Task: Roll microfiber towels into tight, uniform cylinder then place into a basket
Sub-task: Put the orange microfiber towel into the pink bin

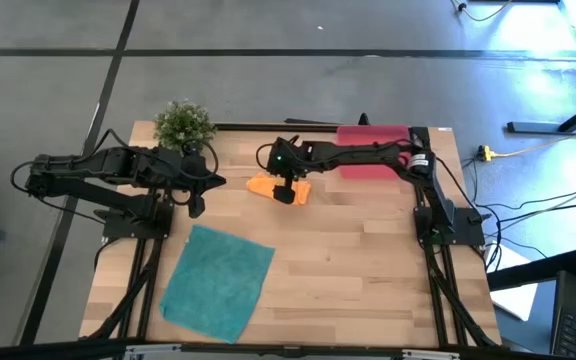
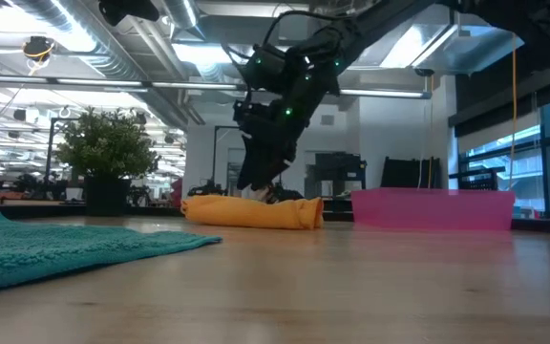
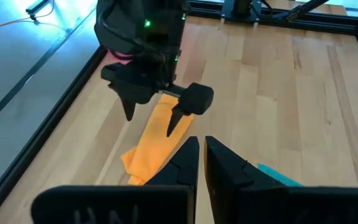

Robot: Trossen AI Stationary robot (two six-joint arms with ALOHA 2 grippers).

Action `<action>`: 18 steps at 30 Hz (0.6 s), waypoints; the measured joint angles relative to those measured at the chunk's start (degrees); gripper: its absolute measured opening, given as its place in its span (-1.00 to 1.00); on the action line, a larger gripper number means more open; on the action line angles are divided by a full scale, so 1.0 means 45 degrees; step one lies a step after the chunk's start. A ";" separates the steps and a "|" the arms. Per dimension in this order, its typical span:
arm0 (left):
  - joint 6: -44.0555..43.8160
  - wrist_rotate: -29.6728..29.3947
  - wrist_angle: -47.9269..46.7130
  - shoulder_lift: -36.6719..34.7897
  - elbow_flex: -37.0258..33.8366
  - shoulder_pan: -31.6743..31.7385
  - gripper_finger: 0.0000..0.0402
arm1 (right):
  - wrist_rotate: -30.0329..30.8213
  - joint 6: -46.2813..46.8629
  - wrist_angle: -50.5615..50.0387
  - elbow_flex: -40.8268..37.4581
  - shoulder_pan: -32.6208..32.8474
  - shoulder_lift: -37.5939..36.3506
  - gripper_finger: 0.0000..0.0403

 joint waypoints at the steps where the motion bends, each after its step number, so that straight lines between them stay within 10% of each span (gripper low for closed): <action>1: 0.0000 0.0000 -0.0003 0.0003 0.0000 0.0005 -0.92 | -0.0094 0.0042 -0.0140 0.0000 0.0000 0.0014 0.98; 18: 0.0000 -0.0005 -0.0003 -0.0002 0.0000 0.0005 -0.93 | -0.1155 0.0501 -0.0174 -0.0005 -0.0019 0.1155 0.99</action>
